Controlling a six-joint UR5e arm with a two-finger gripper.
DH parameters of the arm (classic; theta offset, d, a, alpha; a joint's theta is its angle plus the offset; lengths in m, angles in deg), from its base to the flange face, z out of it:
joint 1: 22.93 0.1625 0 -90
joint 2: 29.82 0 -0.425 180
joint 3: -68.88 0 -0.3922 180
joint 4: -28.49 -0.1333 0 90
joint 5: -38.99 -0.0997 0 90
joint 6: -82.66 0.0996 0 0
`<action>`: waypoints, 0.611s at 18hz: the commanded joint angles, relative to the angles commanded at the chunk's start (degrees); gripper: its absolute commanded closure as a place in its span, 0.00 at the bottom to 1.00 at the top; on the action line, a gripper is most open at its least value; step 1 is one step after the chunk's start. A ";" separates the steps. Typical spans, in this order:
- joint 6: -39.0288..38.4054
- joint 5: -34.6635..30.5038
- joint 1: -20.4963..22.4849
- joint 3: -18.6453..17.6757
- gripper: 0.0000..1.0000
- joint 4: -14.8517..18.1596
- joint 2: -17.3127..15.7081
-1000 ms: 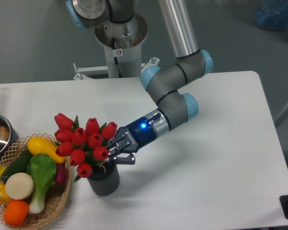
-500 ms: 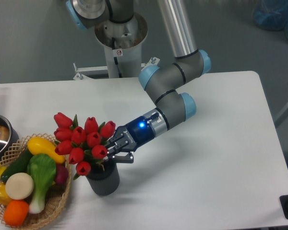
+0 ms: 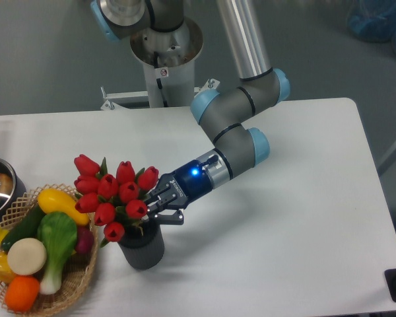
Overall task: Insert the flowers into the vase
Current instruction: 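Push the tulip bunch down into the vase while holding the stems, then open the gripper to release the tulips in the vase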
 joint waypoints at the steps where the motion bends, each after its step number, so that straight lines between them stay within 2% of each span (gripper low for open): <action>1: 0.00 0.00 0.00 0.09 0.77 0.09 0.09; 11: 0.00 -0.09 0.00 0.00 0.69 0.00 0.09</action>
